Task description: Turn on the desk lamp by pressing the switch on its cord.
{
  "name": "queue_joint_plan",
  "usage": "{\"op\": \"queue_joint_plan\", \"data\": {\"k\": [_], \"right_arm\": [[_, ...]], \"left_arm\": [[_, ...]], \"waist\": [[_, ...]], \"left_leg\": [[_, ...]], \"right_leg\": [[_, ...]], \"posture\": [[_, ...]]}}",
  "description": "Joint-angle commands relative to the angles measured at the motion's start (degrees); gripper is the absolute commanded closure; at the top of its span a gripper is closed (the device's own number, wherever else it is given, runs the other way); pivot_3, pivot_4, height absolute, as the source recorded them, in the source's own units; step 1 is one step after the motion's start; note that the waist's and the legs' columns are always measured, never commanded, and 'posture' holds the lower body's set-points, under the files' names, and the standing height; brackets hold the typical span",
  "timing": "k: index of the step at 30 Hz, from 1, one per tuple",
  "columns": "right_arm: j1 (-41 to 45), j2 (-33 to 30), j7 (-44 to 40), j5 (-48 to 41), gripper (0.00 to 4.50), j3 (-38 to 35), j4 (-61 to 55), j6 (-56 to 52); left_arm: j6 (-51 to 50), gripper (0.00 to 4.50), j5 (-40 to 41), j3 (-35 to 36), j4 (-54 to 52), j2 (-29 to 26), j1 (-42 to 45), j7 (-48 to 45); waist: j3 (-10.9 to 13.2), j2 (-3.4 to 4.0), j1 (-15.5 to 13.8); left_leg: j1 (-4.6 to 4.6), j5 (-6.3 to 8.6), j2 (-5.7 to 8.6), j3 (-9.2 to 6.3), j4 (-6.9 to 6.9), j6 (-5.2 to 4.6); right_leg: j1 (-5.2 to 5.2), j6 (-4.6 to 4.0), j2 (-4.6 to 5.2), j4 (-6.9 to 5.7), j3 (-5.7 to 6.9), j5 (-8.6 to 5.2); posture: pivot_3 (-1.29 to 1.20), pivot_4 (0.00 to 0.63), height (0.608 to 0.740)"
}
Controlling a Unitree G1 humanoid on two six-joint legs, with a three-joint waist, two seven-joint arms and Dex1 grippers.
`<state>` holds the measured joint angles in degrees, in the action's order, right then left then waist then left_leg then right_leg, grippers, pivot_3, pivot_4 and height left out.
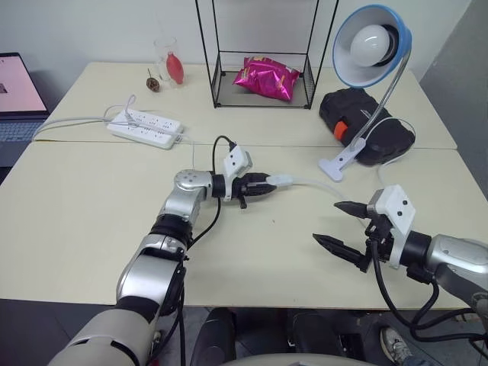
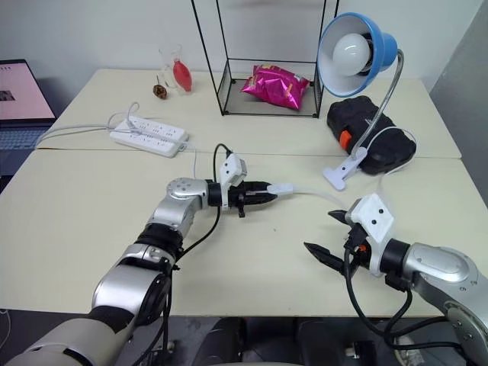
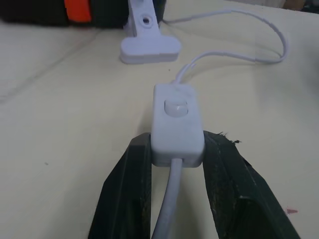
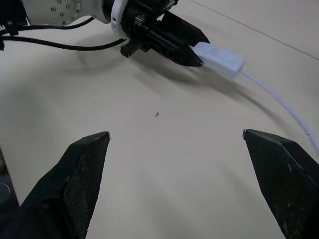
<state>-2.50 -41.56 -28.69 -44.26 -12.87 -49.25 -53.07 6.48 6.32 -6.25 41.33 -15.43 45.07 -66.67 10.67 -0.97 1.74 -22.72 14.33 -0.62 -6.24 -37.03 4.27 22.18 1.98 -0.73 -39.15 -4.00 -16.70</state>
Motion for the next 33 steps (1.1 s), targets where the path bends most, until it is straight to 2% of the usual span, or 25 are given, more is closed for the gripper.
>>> {"op": "queue_joint_plan", "data": {"k": [1, 4, 7, 10, 18, 23, 33], "right_arm": [[-1.8, 5.7, 3.6, -4.4, 0.00, -0.5, -1.5, 1.6], [-2.1, 14.4, 9.4, -9.9, 0.00, 2.5, 0.7, 0.4], [-0.3, 23.8, 15.5, -11.5, 0.00, 6.7, 4.3, 0.9], [1.9, 30.5, 19.0, -12.7, 0.00, 9.0, 9.1, 1.3], [9.2, 44.4, 26.7, -18.7, 0.00, 7.6, 20.8, 4.8], [12.9, 47.5, 28.7, -20.7, 0.00, 5.4, 25.6, 7.2], [15.0, 48.2, 28.9, -20.4, 0.00, 5.8, 31.0, 11.3]], "left_arm": [[0.1, 3.42, 2.0, 0.9, -11.6, -0.2, -3.3, 2.2], [-3.4, 3.42, 3.5, 1.3, -21.3, -0.7, -7.5, 4.5], [-8.5, 3.42, 4.9, 1.3, -28.4, -1.1, -10.8, 6.9], [-13.2, 3.42, 6.1, 1.2, -33.3, -1.1, -12.7, 9.1], [-18.7, 3.42, 7.1, 0.5, -39.1, -2.2, -14.9, 12.1], [-18.5, 3.42, 7.0, 0.1, -39.5, -2.9, -15.4, 12.7], [-19.1, 3.42, 7.7, -0.1, -40.6, -3.3, -16.1, 13.7]], "waist": [[0.0, -0.04, 0.0], [0.0, -0.05, 0.1], [0.0, -0.04, 0.3], [0.0, -0.02, 0.2], [-0.1, 0.00, 0.3], [0.0, 0.00, 0.3], [0.0, 0.02, 0.5]], "left_leg": [[0.01, 0.00, -0.04, -0.02, -0.01, 0.00], [0.02, 0.00, -0.04, -0.02, -0.01, 0.00], [0.11, 0.00, -0.13, -0.02, -0.01, 0.00], [0.24, -0.01, -0.09, 0.00, -0.01, -0.01], [0.20, -0.02, -0.07, 0.02, 0.03, -0.03], [0.19, -0.03, -0.06, 0.03, 0.03, -0.03], [0.17, -0.02, -0.08, 0.03, 0.06, -0.03]], "right_leg": [[-0.04, 0.00, -0.01, 0.01, 0.01, 0.00], [-0.03, 0.00, -0.01, -0.02, 0.00, 0.00], [-0.04, -0.01, -0.07, -0.10, -0.03, 0.00], [-0.05, 0.06, -0.07, -0.32, -0.07, -0.05], [0.04, -0.03, -0.08, -0.34, -0.07, -0.03], [0.06, -0.04, -0.08, -0.35, -0.07, -0.03], [0.10, -0.04, -0.08, -0.35, -0.07, -0.03]], "posture": [[0.00, 0.150, 0.740], [0.00, 0.150, 0.740], [0.00, 0.150, 0.740], [0.00, 0.150, 0.740], [0.00, 0.150, 0.740], [0.00, 0.150, 0.740], [0.00, 0.150, 0.740]]}}
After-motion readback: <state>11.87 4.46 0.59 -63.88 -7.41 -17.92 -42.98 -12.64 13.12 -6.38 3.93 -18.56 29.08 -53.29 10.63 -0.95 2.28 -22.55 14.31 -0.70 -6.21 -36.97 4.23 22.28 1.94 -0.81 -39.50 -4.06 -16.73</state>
